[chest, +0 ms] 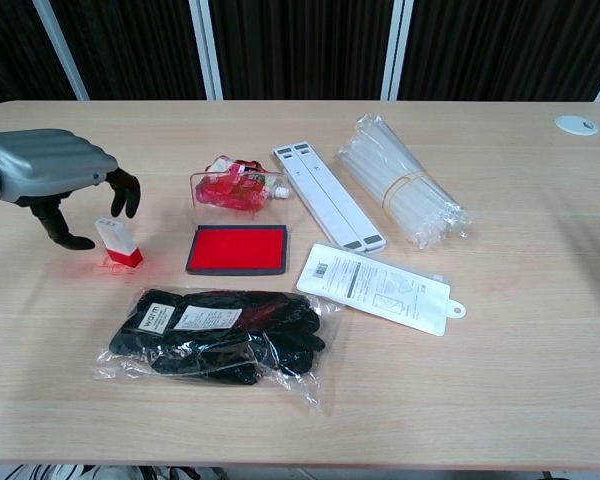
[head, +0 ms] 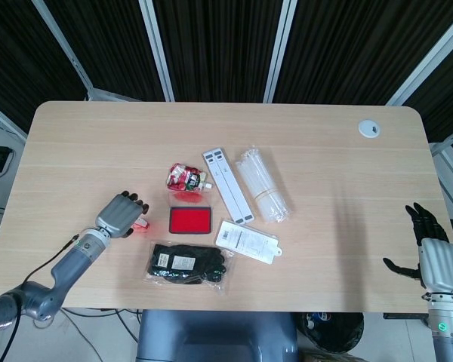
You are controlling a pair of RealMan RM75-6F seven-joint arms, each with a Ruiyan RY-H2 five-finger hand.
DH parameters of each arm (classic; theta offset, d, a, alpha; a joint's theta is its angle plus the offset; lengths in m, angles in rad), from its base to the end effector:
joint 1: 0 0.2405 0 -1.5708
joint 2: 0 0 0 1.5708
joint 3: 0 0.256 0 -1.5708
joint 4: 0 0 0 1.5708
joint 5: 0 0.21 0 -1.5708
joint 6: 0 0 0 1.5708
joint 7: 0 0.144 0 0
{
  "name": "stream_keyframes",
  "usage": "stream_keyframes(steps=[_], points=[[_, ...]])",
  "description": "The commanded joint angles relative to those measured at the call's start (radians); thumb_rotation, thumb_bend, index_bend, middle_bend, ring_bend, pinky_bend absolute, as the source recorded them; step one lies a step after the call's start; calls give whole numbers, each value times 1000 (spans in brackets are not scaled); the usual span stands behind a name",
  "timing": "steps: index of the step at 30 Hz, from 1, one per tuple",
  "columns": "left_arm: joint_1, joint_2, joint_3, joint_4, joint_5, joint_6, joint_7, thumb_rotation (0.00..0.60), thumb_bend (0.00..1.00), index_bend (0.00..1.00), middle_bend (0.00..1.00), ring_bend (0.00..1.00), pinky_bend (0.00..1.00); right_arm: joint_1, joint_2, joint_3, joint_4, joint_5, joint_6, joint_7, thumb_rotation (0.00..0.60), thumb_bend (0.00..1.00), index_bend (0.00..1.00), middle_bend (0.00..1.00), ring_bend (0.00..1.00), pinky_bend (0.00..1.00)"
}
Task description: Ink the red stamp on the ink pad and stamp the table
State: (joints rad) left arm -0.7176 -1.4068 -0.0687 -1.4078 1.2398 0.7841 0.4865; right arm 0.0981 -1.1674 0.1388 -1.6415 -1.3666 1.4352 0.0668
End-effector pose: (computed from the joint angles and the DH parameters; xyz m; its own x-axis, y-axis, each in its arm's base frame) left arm -0.2117 0.3397 0.0047 0.7894 0.2434 0.5635 0.5979 -0.5124 -0.6164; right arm -0.3110 -0.2018 0.1534 0.2351 0.0414 0.9711 -0.9684 0.0961 0.2303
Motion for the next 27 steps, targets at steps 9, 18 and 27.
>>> stream_keyframes(steps=[9,18,27], points=[[-12,-34,20,37,-10,1,-5,600,240,405,400,234,288,-1,1,0,-3,2,0,3,600,78,0,0,0,156],[-16,-40,32,55,-15,7,-7,600,263,423,417,235,288,-2,2,0,-6,3,-2,7,600,79,0,0,0,156],[-16,-61,42,82,-8,13,-26,600,301,445,434,242,289,-2,4,1,-11,8,-5,10,600,81,0,0,0,156]])
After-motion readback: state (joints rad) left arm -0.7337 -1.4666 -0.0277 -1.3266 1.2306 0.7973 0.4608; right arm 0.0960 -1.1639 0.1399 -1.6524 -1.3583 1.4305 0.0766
